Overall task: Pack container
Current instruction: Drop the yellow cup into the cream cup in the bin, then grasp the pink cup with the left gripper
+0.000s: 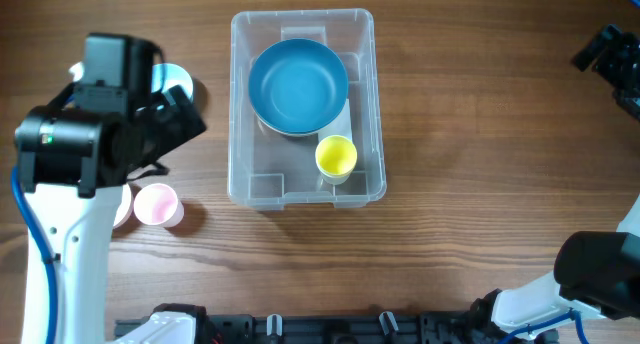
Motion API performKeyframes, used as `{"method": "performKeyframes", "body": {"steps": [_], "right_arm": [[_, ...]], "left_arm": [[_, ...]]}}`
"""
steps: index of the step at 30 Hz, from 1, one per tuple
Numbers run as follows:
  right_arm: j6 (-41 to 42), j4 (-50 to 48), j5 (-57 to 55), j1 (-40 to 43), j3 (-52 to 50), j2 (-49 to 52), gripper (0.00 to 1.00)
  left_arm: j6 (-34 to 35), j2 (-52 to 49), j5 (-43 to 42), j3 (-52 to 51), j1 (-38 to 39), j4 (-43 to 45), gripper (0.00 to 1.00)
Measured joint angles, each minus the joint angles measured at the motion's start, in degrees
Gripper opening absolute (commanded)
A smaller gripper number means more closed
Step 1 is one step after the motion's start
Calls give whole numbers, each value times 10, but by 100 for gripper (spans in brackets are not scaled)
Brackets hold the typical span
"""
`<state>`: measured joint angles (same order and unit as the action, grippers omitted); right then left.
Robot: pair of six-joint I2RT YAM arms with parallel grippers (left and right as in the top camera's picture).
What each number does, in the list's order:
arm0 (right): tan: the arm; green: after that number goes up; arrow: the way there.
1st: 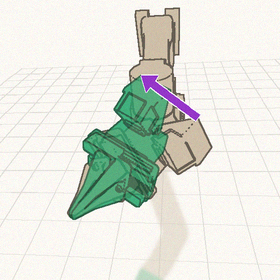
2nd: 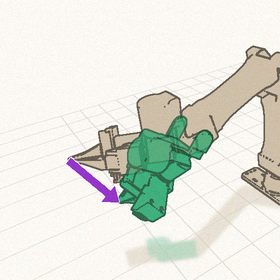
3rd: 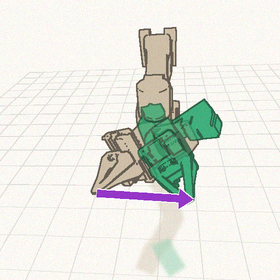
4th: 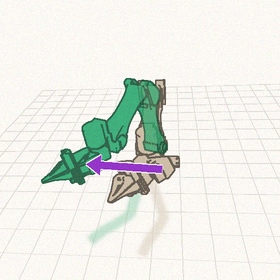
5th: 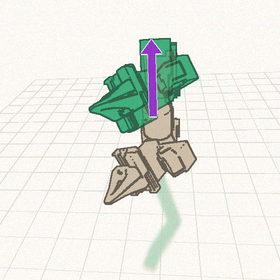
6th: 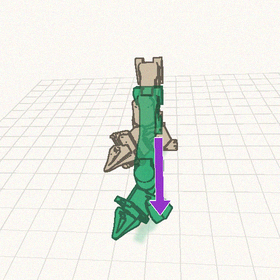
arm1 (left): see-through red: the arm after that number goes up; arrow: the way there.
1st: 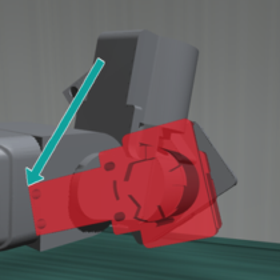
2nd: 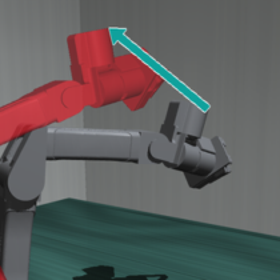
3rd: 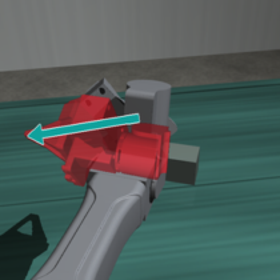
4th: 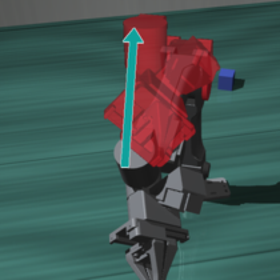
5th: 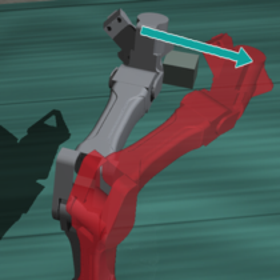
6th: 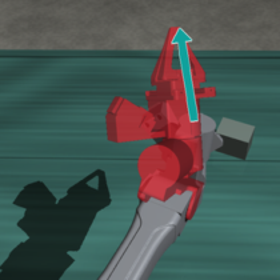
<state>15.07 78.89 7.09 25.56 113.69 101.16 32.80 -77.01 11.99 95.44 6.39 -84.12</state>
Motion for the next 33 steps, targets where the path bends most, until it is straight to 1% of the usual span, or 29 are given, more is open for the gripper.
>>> {"method": "performKeyframes", "body": {"steps": [3, 8, 13, 15, 16, 18, 20, 21, 22, 24, 25, 26, 28, 29, 33], "right_arm": [[0, 0, 2, 0, 0, 0, 99], [0, 1, 4, 0, 0, 0, 99], [0, 2, 4, 0, 0, 0, 100], [0, 2, 4, 0, 0, 0, 99], [0, 2, 4, 0, 0, 0, 99], [0, 2, 4, 0, 0, 0, 99], [0, 3, 4, 0, 0, 0, 99], [0, 4, 4, 0, 0, 0, 100], [0, 4, 4, 0, 0, 0, 99], [0, 4, 4, 0, 0, 0, 99], [0, 4, 4, 0, 0, 0, 99], [0, 4, 4, 0, 0, 0, 99], [0, 4, 4, 0, 0, 0, 100], [0, 4, 4, 0, 0, 0, 100], [0, 4, 4, 0, 0, 0, 99]], "left_arm": [[10, -1, -3, -89, -38, 30, 100], [18, -11, -30, -285, -61, 152, 100], [19, -11, -44, -407, -85, 224, 100], [20, -10, -46, -439, -90, 253, 100], [21, -11, -49, -452, -91, 266, 98], [20, -11, -50, -461, -91, 279, 88], [19, -12, -50, -461, -91, 294, 74], [17, -12, -50, -461, -91, 299, 65], [17, -12, -50, -461, -91, 303, 49], [22, -12, -50, -461, -91, 309, 23], [19, -12, -50, -461, -92, 311, 19], [19, -12, -50, -461, -91, 311, 13], [17, -12, -49, -461, -92, 311, 9], [19, -12, -49, -461, -91, 311, 4], [19, -12, -45, -461, -91, 311, 4]]}}
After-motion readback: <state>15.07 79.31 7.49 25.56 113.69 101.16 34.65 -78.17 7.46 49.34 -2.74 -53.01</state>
